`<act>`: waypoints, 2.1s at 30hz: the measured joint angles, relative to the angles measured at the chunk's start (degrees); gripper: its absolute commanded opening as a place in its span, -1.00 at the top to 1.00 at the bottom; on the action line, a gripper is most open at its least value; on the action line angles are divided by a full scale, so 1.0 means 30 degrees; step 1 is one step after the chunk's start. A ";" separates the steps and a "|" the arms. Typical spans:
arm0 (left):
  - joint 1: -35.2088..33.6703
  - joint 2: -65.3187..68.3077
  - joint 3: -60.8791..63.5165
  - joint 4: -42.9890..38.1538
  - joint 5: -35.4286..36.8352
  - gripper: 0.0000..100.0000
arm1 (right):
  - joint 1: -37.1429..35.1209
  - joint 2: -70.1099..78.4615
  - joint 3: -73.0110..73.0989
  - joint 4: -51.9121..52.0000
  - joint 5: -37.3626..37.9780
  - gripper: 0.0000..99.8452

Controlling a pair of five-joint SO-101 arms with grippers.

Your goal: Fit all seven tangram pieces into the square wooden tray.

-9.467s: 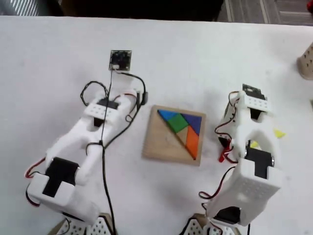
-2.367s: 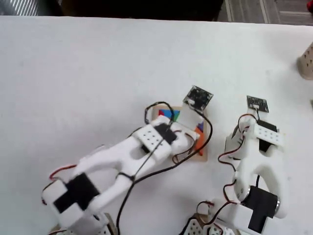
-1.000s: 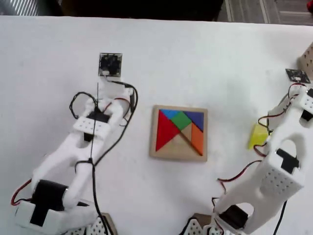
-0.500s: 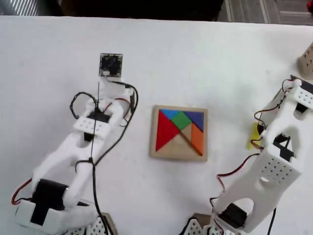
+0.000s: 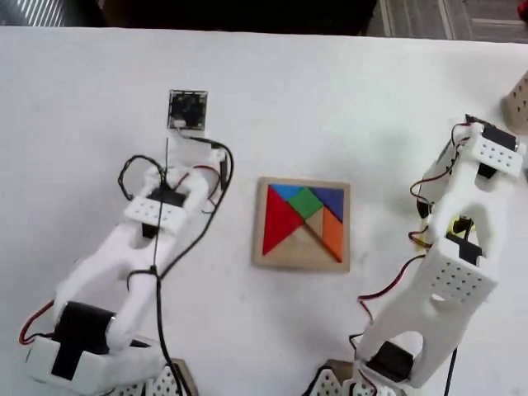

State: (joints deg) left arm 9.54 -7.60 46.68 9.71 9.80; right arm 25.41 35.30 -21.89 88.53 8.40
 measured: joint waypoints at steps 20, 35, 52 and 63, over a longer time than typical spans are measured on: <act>0.0088 0.0000 0.0000 0.0205 0.0000 0.95 | 0.0381 0.3165 -0.0527 -0.2608 0.0469 0.56; 0.0088 0.0000 0.0000 0.0205 0.0000 0.95 | 0.2403 0.3634 -0.0645 -0.3018 0.3897 0.56; 0.0059 0.0000 0.0000 0.0205 0.0000 0.95 | 0.5802 0.4542 -0.0703 -0.4132 0.7209 0.56; 0.0059 0.0000 0.0000 0.0205 0.0000 0.95 | 0.6212 0.1729 -0.0293 -0.2344 0.5744 0.57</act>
State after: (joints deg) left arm 9.71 -7.60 46.68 10.33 9.80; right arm 44.04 40.48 -22.77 81.49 25.63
